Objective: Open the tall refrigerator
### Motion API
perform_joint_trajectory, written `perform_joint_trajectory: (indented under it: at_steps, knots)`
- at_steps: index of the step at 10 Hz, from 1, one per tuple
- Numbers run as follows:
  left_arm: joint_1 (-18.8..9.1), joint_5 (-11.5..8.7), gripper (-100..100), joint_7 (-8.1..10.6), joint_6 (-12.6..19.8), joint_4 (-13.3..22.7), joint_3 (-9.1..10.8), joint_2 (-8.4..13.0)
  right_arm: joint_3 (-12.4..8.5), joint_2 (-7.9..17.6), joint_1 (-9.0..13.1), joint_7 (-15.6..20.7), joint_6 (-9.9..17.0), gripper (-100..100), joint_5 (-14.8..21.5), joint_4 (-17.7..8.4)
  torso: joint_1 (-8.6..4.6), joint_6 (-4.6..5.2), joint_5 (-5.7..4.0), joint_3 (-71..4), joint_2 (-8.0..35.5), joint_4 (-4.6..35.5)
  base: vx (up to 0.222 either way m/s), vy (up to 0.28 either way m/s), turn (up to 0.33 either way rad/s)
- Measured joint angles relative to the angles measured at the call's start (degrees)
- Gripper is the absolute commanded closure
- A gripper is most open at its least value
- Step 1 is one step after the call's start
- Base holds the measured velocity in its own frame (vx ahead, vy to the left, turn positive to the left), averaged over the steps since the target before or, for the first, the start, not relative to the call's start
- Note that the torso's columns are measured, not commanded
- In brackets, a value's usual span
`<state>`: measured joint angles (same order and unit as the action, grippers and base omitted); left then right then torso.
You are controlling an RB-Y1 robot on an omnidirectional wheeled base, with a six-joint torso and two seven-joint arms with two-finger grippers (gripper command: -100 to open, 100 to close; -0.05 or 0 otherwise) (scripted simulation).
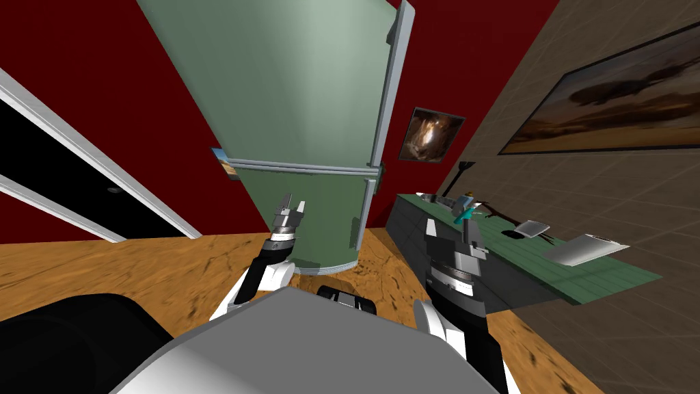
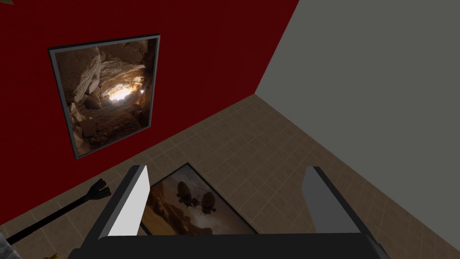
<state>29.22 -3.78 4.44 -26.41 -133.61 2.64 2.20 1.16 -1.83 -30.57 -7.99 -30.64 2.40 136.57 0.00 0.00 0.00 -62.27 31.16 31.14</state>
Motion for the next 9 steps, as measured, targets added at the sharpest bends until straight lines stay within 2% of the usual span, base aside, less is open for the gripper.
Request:
perform_joint_trajectory:
  at_steps: [1,2,3,6,9]
  knots:
    - [0.00,0.00,0,0.00,0.00,0.00,0.00,0.00,0.00,0.00,0.00,0.00,0.00,0,0.00,0.00,0.00,0.00,0.00,-8.46,4.23,4.23,0.000,0.000,0.000]
    - [0.00,0.00,-100,0.00,0.00,0.00,0.00,0.00,0.00,0.00,0.00,0.00,0.00,0,0.00,0.00,0.00,0.00,0.00,-16.92,8.46,8.46,0.019,-0.032,0.032]
    - [-0.65,0.00,-100,0.04,0.59,-0.10,0.22,1.09,0.00,0.00,-0.01,0.00,0.00,0,0.00,-0.02,-0.09,0.00,-0.02,-20.89,10.34,10.34,0.027,-0.060,0.033]
    - [-3.68,-0.08,-100,0.52,3.44,-0.15,1.56,4.32,0.01,-0.01,-0.01,0.00,0.00,0,0.00,-0.02,-0.15,0.00,-0.05,-22.34,11.05,11.10,0.042,-0.106,0.055]
    - [-7.23,0.13,-100,0.68,7.16,-0.68,2.52,5.66,0.01,-0.01,-0.01,0.00,0.00,0,0.00,-0.03,0.10,-0.01,0.03,-22.27,11.17,11.16,0.031,-0.100,0.055]
